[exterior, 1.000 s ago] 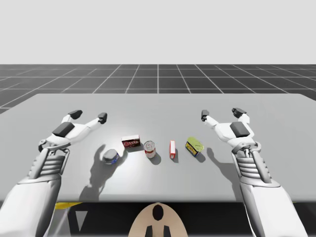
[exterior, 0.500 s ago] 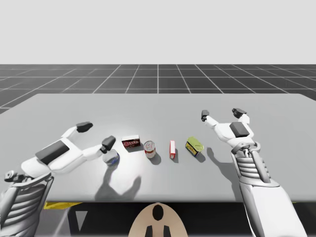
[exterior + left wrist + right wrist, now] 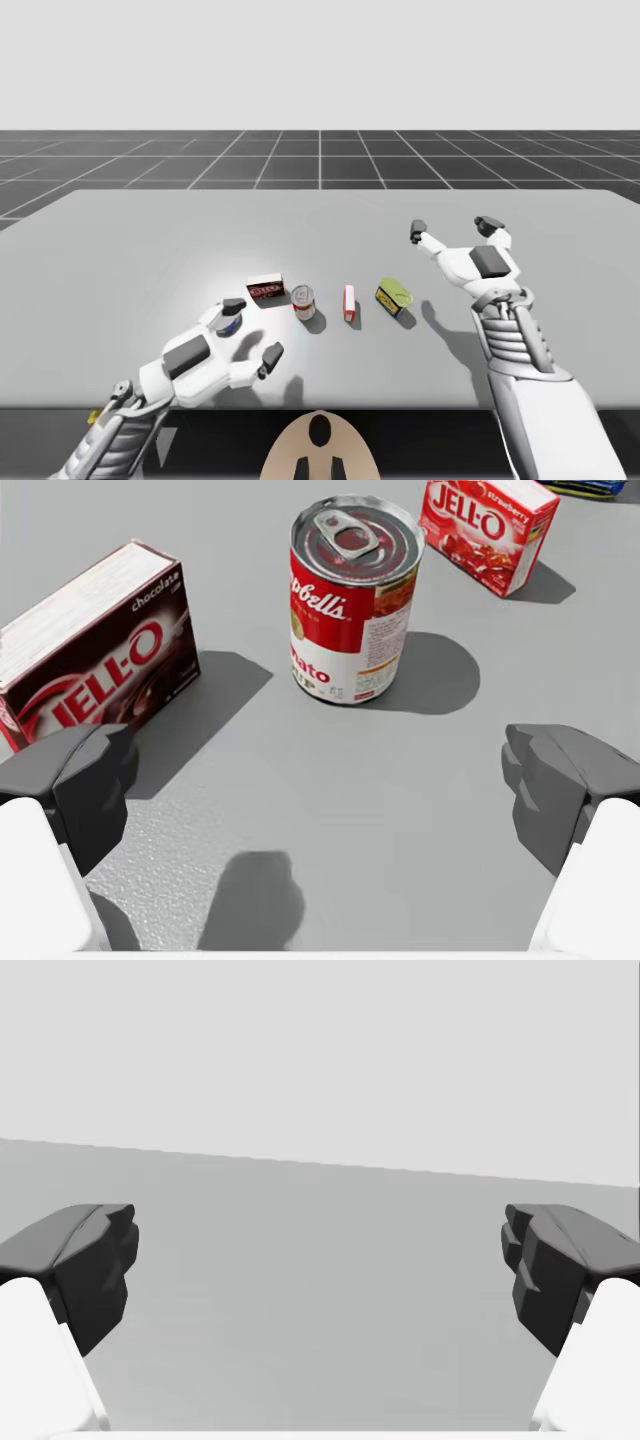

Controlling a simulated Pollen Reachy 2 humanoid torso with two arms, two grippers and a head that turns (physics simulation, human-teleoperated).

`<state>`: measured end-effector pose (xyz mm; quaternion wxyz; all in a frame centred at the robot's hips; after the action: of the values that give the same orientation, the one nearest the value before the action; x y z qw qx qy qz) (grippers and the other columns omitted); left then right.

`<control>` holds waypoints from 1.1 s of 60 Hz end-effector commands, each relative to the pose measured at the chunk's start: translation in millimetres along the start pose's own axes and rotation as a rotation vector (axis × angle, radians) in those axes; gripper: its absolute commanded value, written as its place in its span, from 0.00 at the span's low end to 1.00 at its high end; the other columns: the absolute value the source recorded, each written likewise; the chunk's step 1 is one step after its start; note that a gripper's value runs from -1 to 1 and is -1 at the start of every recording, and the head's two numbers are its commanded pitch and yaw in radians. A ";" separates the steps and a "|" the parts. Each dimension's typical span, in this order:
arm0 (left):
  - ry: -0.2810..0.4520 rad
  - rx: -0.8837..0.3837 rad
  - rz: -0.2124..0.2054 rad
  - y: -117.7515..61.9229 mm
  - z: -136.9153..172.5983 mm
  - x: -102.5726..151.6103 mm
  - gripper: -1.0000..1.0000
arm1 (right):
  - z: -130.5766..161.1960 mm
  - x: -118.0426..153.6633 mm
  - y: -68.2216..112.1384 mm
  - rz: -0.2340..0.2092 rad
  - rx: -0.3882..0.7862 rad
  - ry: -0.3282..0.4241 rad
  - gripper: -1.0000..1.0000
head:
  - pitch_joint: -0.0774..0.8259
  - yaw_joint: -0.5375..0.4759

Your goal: Lift the red soup can off the table.

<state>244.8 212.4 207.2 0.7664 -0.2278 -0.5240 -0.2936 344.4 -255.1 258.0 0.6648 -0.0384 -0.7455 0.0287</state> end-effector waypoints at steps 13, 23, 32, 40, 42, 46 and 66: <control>0.095 -0.078 0.029 -16.6 -68.7 -3.8 0.00 | 0.8 0.7 -1.3 0.002 -0.004 -0.005 0.00 | 0.85 0.59; 0.098 -0.053 0.033 -16.8 -89.7 1.3 0.00 | 1.0 1.2 -1.9 0.000 -0.005 -0.008 0.00 | 0.85 0.59; 0.104 -0.003 0.054 -12.8 -107.8 6.8 0.00 | 0.8 1.6 -2.5 -0.002 -0.006 -0.009 0.00 | 0.85 0.59; 0.110 0.010 0.055 -12.2 -122.9 11.0 0.00 | 0.8 1.9 -2.9 -0.004 -0.008 -0.010 0.00 | 0.85 0.58; 0.110 0.021 0.045 -11.6 -127.8 12.4 0.00 | 0.7 2.1 -3.1 -0.004 -0.008 -0.011 0.00 | 0.85 0.58; 0.112 0.029 0.047 -10.6 -134.2 14.3 0.00 | 0.8 2.4 -3.6 -0.006 -0.008 -0.012 0.00 | 0.85 0.58; 0.114 0.007 0.049 -16.3 -141.1 8.5 0.97 | 0.8 3.1 -4.9 -0.007 -0.011 -0.016 0.00 | 0.83 0.57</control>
<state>336.0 122.0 172.4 0.8045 -0.1974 -0.4780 -0.2920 343.1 -259.1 261.4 0.6591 -0.0388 -0.7507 0.0231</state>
